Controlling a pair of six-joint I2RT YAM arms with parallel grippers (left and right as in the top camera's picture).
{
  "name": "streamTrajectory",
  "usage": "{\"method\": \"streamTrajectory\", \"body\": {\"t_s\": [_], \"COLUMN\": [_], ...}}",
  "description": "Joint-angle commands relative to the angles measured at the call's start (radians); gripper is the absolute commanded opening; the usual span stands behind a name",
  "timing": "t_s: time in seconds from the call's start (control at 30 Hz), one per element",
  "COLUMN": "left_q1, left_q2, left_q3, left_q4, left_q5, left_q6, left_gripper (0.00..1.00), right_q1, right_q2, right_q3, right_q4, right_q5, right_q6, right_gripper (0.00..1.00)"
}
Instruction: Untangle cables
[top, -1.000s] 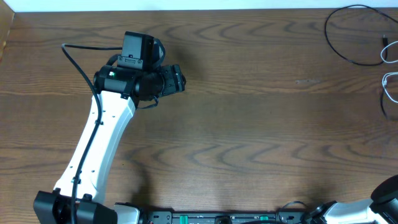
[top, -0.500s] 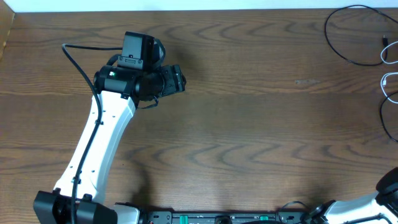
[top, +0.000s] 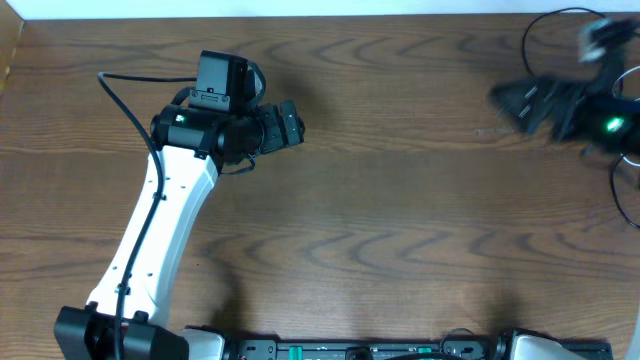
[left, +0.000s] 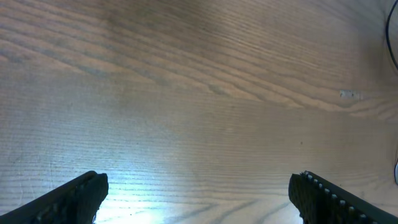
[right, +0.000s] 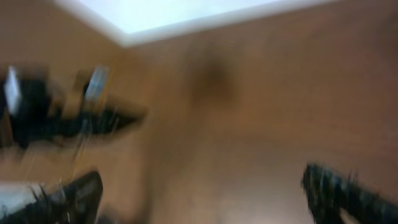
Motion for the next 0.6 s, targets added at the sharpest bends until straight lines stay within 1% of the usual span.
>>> {"method": "streamTrajectory", "body": {"t_s": [0.0, 0.07, 0.13, 0.23, 0.27, 0.3, 0.37, 0.43, 0.47, 0.5, 0.57], "left_q1": [-0.002, -0.001, -0.001, -0.002, -0.002, -0.001, -0.002, -0.002, -0.002, -0.002, -0.001], "left_q2": [-0.011, -0.011, -0.011, -0.011, -0.011, -0.011, -0.011, -0.011, -0.011, -0.011, -0.011], "left_q3": [0.01, 0.01, 0.01, 0.01, 0.01, 0.01, 0.01, 0.01, 0.01, 0.01, 0.01], "left_q4": [0.0, 0.0, 0.0, 0.0, 0.0, 0.0, 0.0, 0.0, 0.0, 0.0, 0.0], "left_q5": [-0.007, -0.007, -0.007, -0.007, -0.007, -0.007, -0.007, -0.007, -0.007, -0.007, -0.007], "left_q6": [-0.008, -0.008, -0.008, -0.008, -0.008, -0.008, -0.008, -0.008, -0.008, -0.008, -0.008], "left_gripper": [0.98, 0.98, 0.98, 0.98, 0.98, 0.98, 0.98, 0.98, 0.98, 0.98, 0.98], "right_q1": [0.095, 0.117, 0.118, 0.118, 0.118, 0.118, 0.118, 0.125, 0.126, 0.135, 0.151], "right_q2": [-0.037, -0.047, -0.054, -0.057, -0.057, -0.057, -0.056, -0.06, -0.068, -0.096, -0.158], "right_q3": [-0.001, -0.001, -0.001, -0.001, -0.001, -0.002, -0.002, -0.01, -0.015, -0.044, -0.121], "right_q4": [-0.087, -0.146, -0.193, -0.318, -0.438, -0.46, -0.445, -0.36, -0.33, -0.235, -0.081], "right_q5": [0.002, 0.079, 0.089, 0.166, 0.234, 0.266, 0.35, 0.469, 0.493, 0.533, 0.547], "right_q6": [-0.047, -0.046, -0.046, -0.047, -0.047, -0.047, -0.047, -0.054, -0.06, -0.095, -0.178], "right_gripper": [0.99, 0.99, 0.99, 0.99, 0.99, 0.99, 0.99, 0.99, 0.99, 0.99, 0.99]}}
